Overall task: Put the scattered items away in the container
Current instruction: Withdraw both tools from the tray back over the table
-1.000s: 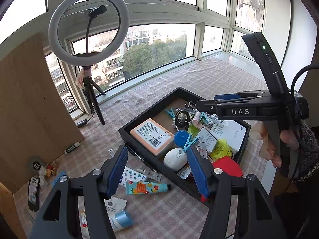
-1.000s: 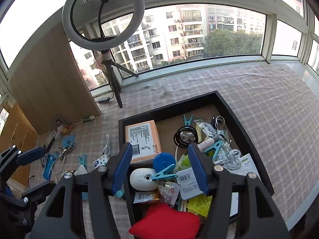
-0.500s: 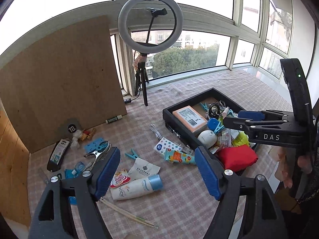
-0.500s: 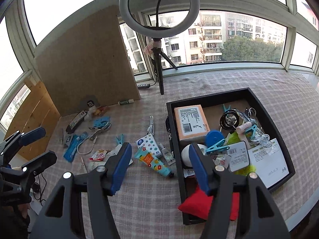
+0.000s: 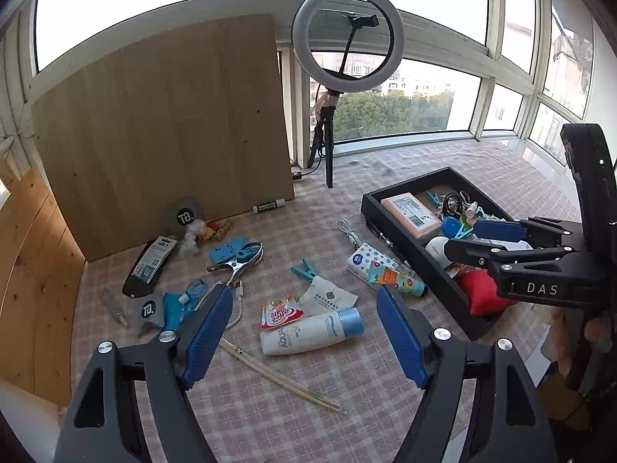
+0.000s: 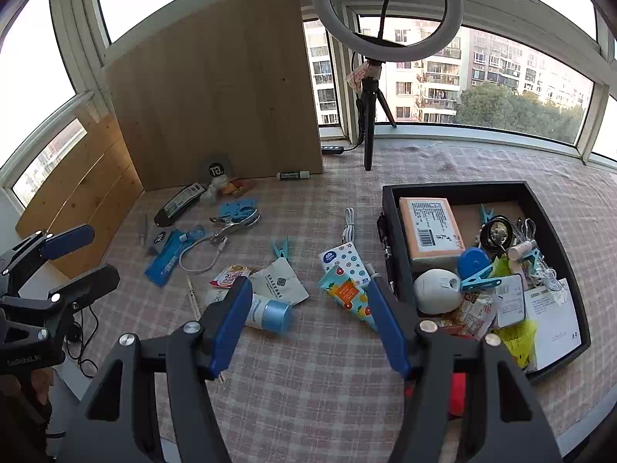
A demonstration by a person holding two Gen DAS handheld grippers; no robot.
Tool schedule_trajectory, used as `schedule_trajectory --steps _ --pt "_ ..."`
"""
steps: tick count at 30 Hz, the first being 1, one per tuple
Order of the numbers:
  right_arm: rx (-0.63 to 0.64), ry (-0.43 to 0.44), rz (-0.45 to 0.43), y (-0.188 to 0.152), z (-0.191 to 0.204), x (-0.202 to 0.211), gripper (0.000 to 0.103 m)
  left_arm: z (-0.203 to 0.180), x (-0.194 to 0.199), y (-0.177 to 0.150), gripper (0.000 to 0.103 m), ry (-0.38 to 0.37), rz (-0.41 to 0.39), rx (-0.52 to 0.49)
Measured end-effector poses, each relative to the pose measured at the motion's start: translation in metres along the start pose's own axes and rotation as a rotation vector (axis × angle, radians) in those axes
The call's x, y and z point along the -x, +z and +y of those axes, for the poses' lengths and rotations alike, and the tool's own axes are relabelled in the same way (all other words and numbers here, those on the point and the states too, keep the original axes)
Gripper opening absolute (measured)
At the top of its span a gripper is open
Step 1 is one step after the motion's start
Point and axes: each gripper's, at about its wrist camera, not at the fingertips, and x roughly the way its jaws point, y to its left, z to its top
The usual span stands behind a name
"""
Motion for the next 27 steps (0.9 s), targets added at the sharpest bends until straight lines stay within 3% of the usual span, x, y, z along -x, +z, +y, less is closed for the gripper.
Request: schedule_trajectory --steps 8,19,27 --pt "0.009 -0.006 0.002 0.002 0.014 -0.016 0.062 0.028 -0.006 -0.002 0.075 0.033 0.008 0.028" --pt "0.066 -0.030 0.049 -0.007 0.032 -0.045 0.061 0.071 -0.029 -0.022 0.075 0.085 0.081 0.103" --pt "0.095 -0.006 0.060 -0.007 0.043 -0.054 0.061 0.077 -0.021 -0.020 0.075 0.117 0.052 0.127"
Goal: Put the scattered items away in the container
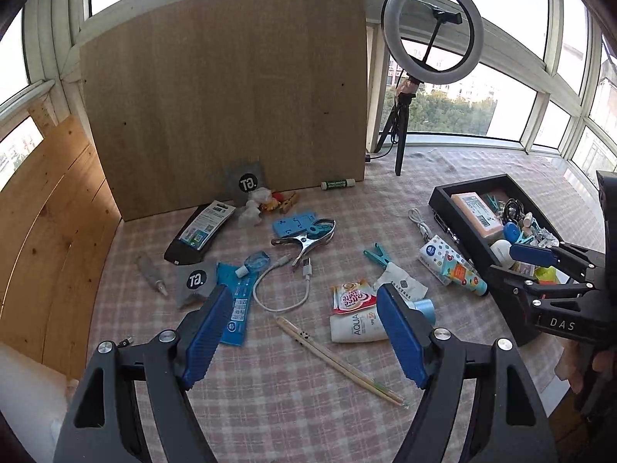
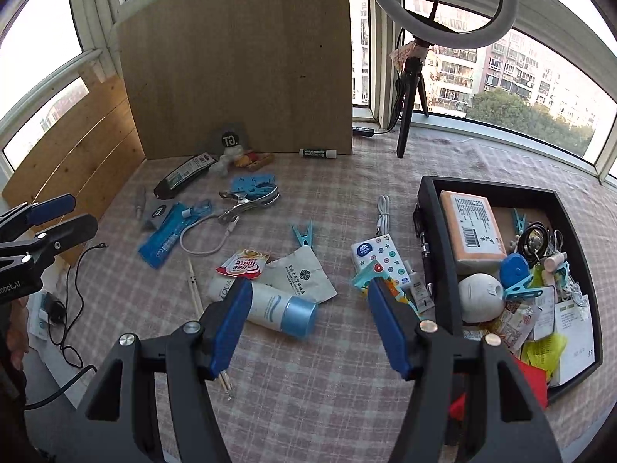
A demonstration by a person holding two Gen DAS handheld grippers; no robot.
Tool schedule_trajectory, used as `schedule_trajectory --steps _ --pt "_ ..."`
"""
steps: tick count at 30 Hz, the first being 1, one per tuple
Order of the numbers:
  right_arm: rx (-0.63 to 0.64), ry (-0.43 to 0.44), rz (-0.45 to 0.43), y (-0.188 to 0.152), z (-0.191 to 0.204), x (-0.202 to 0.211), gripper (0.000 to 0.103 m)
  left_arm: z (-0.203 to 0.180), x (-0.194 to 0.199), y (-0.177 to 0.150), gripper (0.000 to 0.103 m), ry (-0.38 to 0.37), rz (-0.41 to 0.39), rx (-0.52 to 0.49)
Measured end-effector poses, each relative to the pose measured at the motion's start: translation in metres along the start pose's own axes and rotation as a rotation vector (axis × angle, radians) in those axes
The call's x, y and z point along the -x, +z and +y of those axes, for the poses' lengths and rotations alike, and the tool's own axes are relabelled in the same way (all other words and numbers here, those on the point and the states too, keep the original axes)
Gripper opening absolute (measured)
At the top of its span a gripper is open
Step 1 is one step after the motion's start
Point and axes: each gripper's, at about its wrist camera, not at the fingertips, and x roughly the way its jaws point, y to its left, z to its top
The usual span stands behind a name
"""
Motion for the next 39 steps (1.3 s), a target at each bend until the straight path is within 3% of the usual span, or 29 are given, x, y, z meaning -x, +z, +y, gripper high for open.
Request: schedule_trajectory --steps 10,15,20,22,25,31,39 --pt "0.070 0.013 0.034 0.012 0.000 -0.018 0.061 0.042 -0.017 0.005 0.075 0.039 0.021 0.045" --pt "0.066 0.042 0.068 0.021 -0.012 -0.034 0.061 0.067 -0.040 0.012 0.075 0.009 0.070 0.059" --pt "0.046 0.105 0.134 0.035 -0.024 -0.068 0.061 0.051 -0.081 0.024 0.075 -0.053 0.119 -0.086" --pt "0.057 0.120 0.168 0.040 -0.024 -0.084 0.061 0.043 -0.104 0.028 0.074 -0.114 0.156 -0.158" --pt "0.094 0.143 0.212 0.044 -0.018 -0.105 0.060 0.028 -0.139 0.035 0.072 -0.131 0.213 -0.252" --pt "0.154 0.139 0.311 0.055 -0.010 -0.156 0.048 -0.001 -0.199 0.043 0.067 -0.174 0.305 -0.442" --pt "0.154 0.162 0.403 0.058 -0.012 -0.205 0.042 -0.012 -0.253 0.054 0.060 -0.226 0.381 -0.539"
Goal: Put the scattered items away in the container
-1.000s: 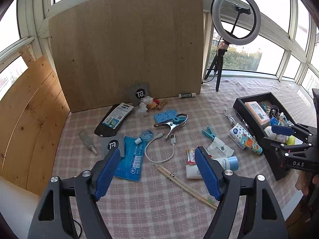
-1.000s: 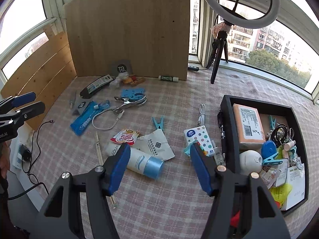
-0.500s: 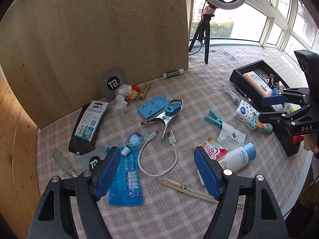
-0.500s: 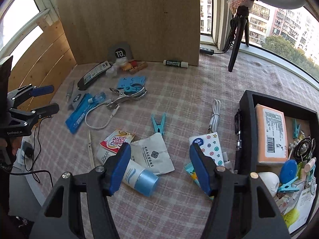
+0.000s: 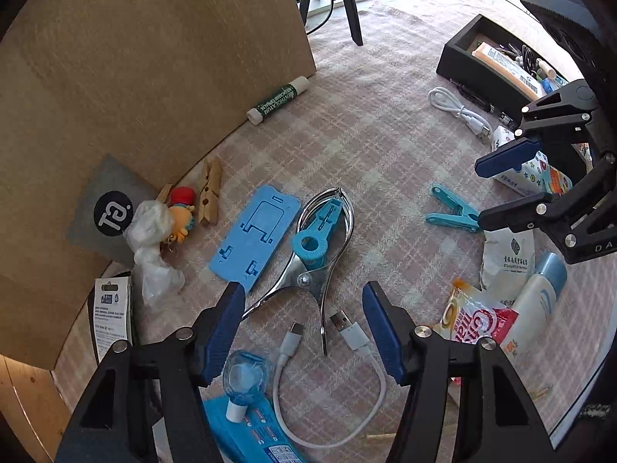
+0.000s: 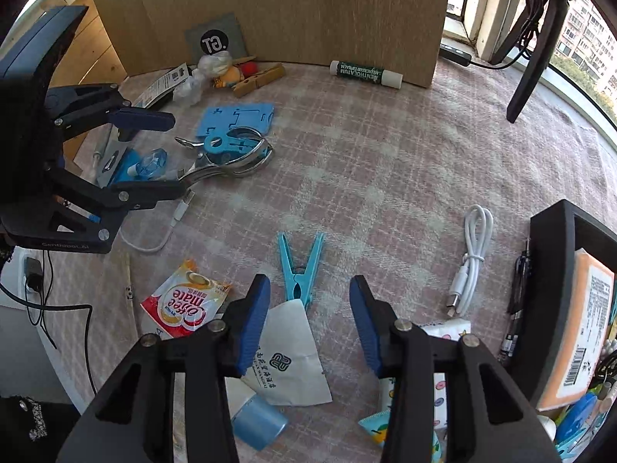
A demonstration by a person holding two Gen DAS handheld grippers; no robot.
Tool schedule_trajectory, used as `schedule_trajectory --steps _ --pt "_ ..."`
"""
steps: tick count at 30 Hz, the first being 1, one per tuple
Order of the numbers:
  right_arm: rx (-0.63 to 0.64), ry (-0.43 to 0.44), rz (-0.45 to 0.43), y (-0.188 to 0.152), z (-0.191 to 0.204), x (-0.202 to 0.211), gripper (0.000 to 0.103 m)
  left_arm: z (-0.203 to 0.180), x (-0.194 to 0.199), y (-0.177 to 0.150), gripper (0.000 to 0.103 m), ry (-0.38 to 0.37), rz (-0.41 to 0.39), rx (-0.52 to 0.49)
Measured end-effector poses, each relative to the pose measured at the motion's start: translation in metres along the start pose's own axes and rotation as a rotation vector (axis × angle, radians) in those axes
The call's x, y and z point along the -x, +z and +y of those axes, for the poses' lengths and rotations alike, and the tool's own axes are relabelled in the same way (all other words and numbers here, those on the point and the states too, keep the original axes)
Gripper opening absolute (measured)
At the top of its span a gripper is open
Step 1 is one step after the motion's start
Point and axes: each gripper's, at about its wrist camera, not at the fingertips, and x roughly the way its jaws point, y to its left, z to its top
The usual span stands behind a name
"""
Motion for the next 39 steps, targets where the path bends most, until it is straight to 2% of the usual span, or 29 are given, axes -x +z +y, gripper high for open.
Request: schedule_trajectory --steps 6,8,9,11,12,13,16,26,29,30,31,33,35,37,38,39 --pt "0.006 -0.011 0.041 0.007 0.000 -0.019 0.042 0.000 -0.018 0.007 0.059 -0.044 0.017 -0.019" --pt "0.014 -0.011 0.056 0.009 0.003 -0.024 0.042 -0.003 -0.023 0.005 0.053 -0.059 0.031 -0.030" --pt "0.025 -0.020 0.051 0.009 0.005 -0.023 0.042 -0.006 -0.026 0.004 0.047 -0.052 0.039 -0.039" --pt "0.037 -0.034 0.060 0.011 0.009 -0.024 0.042 -0.007 -0.025 0.001 0.043 -0.062 0.034 -0.036" --pt "0.039 -0.041 0.063 0.012 0.010 -0.025 0.042 -0.005 -0.025 0.000 0.036 -0.077 0.039 -0.024" --pt "0.045 -0.050 0.066 0.012 0.012 -0.025 0.037 -0.004 -0.024 -0.001 0.033 -0.086 0.039 -0.013" --pt "0.065 -0.074 0.070 0.012 0.016 -0.024 0.023 0.000 -0.021 -0.006 0.032 -0.094 0.036 0.019" --pt "-0.002 -0.022 0.018 0.011 0.011 -0.009 0.023 0.009 0.010 -0.015 0.030 -0.086 -0.063 0.116" --pt "-0.009 -0.021 0.003 0.012 0.010 -0.003 0.023 0.024 0.018 -0.014 0.028 -0.088 -0.079 0.143" --pt "-0.012 -0.017 -0.004 0.012 0.010 -0.001 0.023 0.025 0.023 -0.015 0.026 -0.088 -0.088 0.145" --pt "-0.016 -0.015 -0.013 0.013 0.010 0.001 0.023 0.025 0.026 -0.016 0.006 -0.089 -0.097 0.145" --pt "-0.022 -0.010 -0.021 0.013 0.009 0.004 0.023 0.027 0.028 -0.018 0.000 -0.079 -0.105 0.157" --pt "-0.017 -0.014 -0.013 0.011 0.010 0.004 0.022 0.027 0.016 -0.018 0.000 -0.081 -0.070 0.162" --pt "-0.007 -0.015 -0.007 0.005 0.004 0.003 0.022 0.030 0.016 -0.020 0.004 -0.049 -0.078 0.187" --pt "-0.008 -0.012 -0.007 0.004 0.004 0.004 0.023 0.032 0.017 -0.021 0.005 -0.062 -0.080 0.213" --pt "-0.010 -0.009 -0.008 0.003 0.004 0.005 0.023 0.033 0.018 -0.020 0.010 -0.080 -0.085 0.227"
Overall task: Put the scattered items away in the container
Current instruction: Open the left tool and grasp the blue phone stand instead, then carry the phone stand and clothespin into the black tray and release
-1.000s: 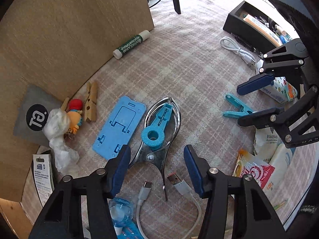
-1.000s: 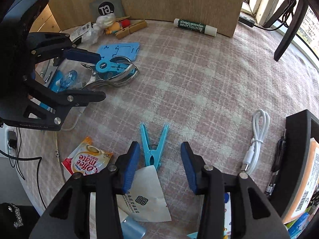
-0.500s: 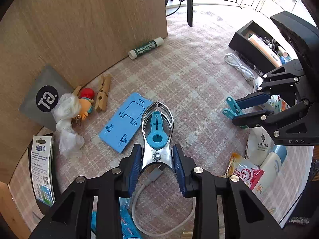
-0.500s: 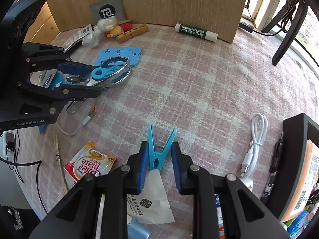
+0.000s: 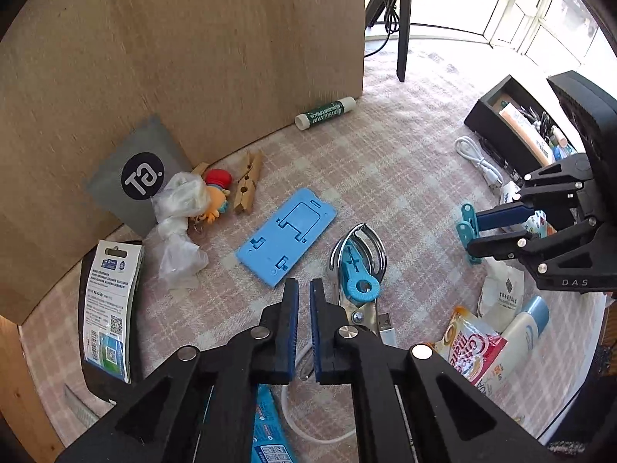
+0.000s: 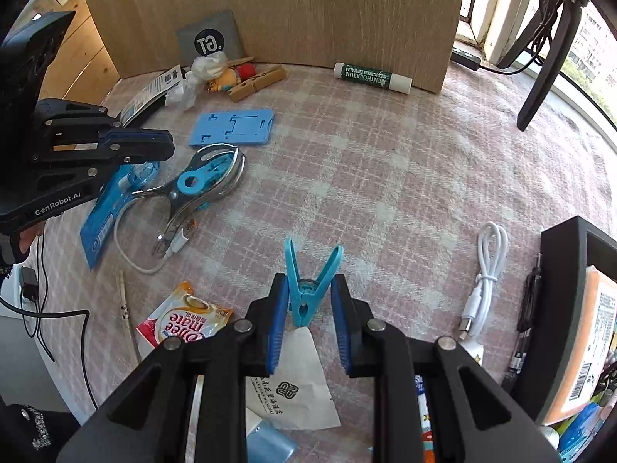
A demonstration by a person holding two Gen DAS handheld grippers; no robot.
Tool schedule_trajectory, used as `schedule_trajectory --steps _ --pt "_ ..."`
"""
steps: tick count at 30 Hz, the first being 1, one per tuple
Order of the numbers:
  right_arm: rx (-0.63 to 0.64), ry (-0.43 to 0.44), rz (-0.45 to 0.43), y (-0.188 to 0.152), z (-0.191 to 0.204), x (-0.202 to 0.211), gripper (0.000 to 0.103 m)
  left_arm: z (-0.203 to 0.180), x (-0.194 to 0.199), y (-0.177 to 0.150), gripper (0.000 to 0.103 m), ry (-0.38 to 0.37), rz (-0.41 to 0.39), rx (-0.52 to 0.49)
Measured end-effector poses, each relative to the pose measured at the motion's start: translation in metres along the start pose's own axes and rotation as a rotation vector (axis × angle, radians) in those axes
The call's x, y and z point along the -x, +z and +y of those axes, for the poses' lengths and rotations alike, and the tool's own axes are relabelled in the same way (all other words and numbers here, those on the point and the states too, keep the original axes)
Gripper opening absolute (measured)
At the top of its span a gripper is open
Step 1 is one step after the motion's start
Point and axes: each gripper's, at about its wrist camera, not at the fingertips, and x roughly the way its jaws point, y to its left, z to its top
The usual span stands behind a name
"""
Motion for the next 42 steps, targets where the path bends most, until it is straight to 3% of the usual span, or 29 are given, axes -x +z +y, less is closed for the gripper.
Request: schedule_trajectory --steps 4,7,13,20,24,28,30,32,37,42 --pt "0.003 -0.005 -0.002 0.002 0.000 0.003 0.023 -0.002 -0.002 0.009 0.033 -0.005 0.003 -0.008" --pt "-0.001 -0.005 -0.009 0.003 -0.002 0.006 0.023 -0.007 -0.012 0.018 0.033 -0.030 0.027 -0.012" --pt "-0.008 -0.008 -0.012 -0.001 -0.007 0.011 0.023 0.000 -0.026 0.034 0.033 0.007 0.055 -0.017" --pt "-0.009 -0.003 -0.006 0.010 -0.004 -0.003 0.023 0.001 -0.050 0.041 0.033 0.068 0.154 -0.188" --pt "-0.010 0.011 -0.001 0.011 -0.006 -0.002 0.023 -0.006 -0.056 0.045 0.049 0.071 0.168 -0.266" --pt "-0.008 0.004 0.010 0.013 -0.009 -0.005 0.023 -0.017 -0.062 0.047 0.048 0.057 0.184 -0.313" --pt "-0.014 0.001 0.014 0.014 -0.012 -0.008 0.023 -0.018 -0.062 0.047 0.046 0.046 0.182 -0.307" --pt "-0.028 -0.001 0.018 0.014 -0.016 -0.010 0.023 -0.016 -0.060 0.045 0.036 0.010 0.181 -0.275" --pt "-0.050 -0.003 0.011 0.013 -0.020 -0.011 0.023 -0.020 -0.052 0.032 0.035 0.010 0.144 -0.236" --pt "-0.067 -0.001 -0.023 0.012 -0.020 0.001 0.022 -0.007 -0.032 0.033 0.035 -0.022 0.092 -0.105"
